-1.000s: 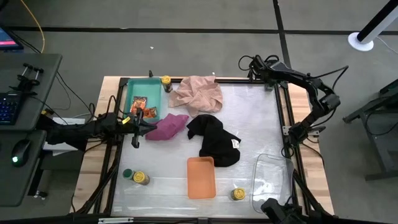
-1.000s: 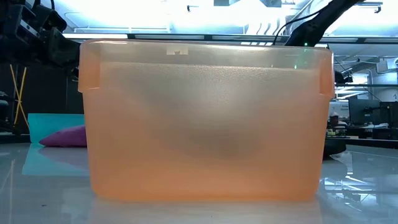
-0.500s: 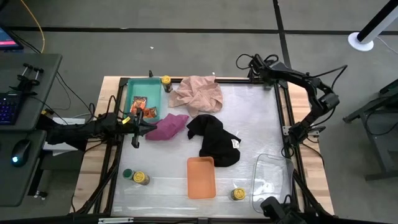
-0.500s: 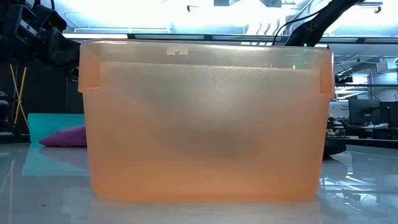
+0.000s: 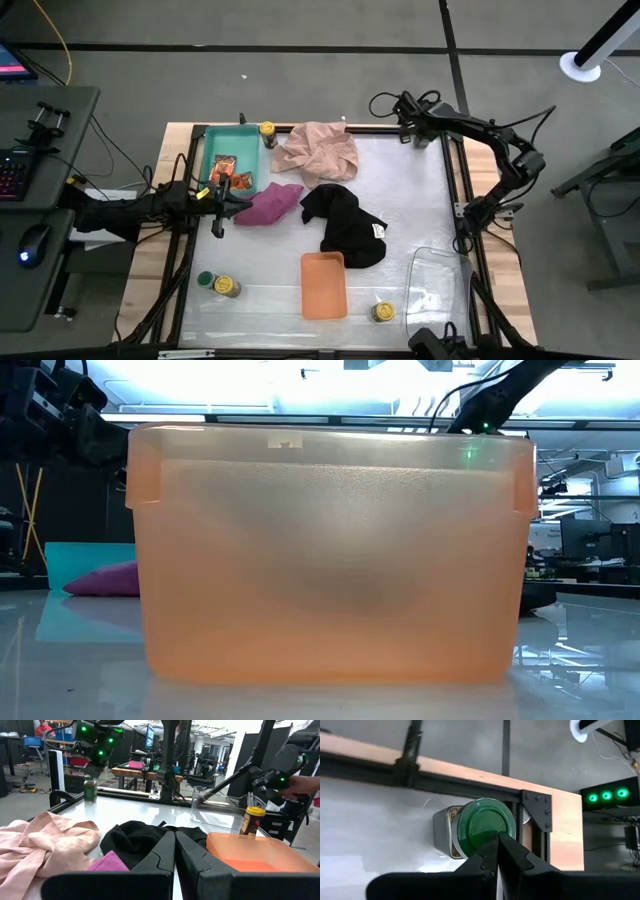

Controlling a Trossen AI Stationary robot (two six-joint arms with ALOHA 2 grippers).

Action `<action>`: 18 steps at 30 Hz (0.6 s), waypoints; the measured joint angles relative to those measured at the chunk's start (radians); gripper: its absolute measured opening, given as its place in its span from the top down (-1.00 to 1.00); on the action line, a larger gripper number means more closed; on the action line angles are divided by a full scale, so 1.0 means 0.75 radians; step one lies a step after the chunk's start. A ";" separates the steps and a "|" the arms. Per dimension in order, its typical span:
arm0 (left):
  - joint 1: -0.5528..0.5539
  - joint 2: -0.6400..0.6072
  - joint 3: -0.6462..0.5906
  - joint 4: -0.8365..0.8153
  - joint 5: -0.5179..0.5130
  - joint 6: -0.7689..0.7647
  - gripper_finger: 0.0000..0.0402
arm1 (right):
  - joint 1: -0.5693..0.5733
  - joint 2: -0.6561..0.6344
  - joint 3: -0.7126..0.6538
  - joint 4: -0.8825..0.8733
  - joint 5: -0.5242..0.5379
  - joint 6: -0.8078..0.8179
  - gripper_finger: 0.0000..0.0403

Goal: Sort spices by type
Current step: Put the top green seasoning bottle into the transparent bin

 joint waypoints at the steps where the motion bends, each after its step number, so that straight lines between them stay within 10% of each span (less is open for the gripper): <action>1: 0.000 0.000 0.000 0.000 0.000 0.000 1.00 | 0.011 0.000 0.000 -0.009 -0.007 -0.001 1.00; 18: 0.001 0.000 0.000 0.000 0.000 0.000 1.00 | 0.299 -0.146 -0.007 -0.009 -0.443 -0.140 1.00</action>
